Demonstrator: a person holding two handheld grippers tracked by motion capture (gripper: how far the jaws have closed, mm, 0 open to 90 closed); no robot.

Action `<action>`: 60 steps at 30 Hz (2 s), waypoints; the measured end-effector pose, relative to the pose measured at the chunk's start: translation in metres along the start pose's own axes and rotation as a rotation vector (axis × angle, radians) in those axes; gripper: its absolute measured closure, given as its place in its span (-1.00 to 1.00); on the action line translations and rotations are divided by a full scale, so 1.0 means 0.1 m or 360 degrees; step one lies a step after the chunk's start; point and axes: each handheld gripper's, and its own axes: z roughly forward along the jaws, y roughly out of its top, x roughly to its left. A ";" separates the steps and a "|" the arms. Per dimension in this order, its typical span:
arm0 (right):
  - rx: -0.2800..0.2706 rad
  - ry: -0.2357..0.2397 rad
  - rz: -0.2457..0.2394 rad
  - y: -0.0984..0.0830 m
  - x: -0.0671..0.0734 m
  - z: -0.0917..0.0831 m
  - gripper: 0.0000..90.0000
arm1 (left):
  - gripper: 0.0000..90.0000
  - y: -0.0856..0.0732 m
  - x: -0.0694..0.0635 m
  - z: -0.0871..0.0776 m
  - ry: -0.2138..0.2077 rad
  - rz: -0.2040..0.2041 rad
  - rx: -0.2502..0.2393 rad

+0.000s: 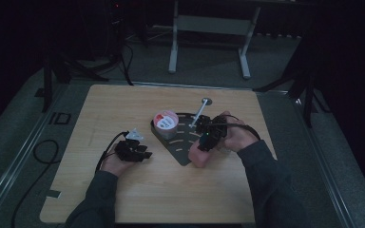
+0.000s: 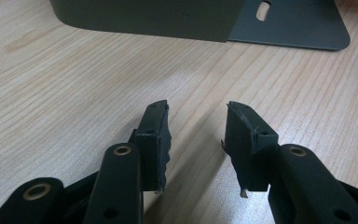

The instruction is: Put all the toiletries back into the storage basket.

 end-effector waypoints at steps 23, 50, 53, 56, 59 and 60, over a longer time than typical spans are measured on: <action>0.0020 0.0005 0.0039 0.20 -0.19 0.04 0.06 | 0.32 0.00 0.00 0.00 0.0000 0.0001 0.0002; 0.0054 -0.0028 0.0119 0.47 -0.44 0.16 0.06 | 0.32 0.00 0.01 0.00 -0.0009 0.0002 0.0004; 0.0064 -0.0028 0.0138 0.49 -0.48 0.17 0.06 | 0.32 0.00 0.01 0.00 -0.0008 0.0001 0.0006; 0.0068 -0.0047 0.0157 0.52 -0.51 0.17 0.06 | 0.32 0.00 0.01 0.00 -0.0009 0.0001 0.0005; 0.0062 -0.0055 0.0168 0.56 -0.54 0.16 0.06 | 0.32 0.00 0.01 0.00 -0.0011 0.0001 0.0003; 0.0059 -0.0054 0.0171 0.57 -0.56 0.16 0.06 | 0.32 0.00 0.01 0.00 -0.0011 0.0001 0.0003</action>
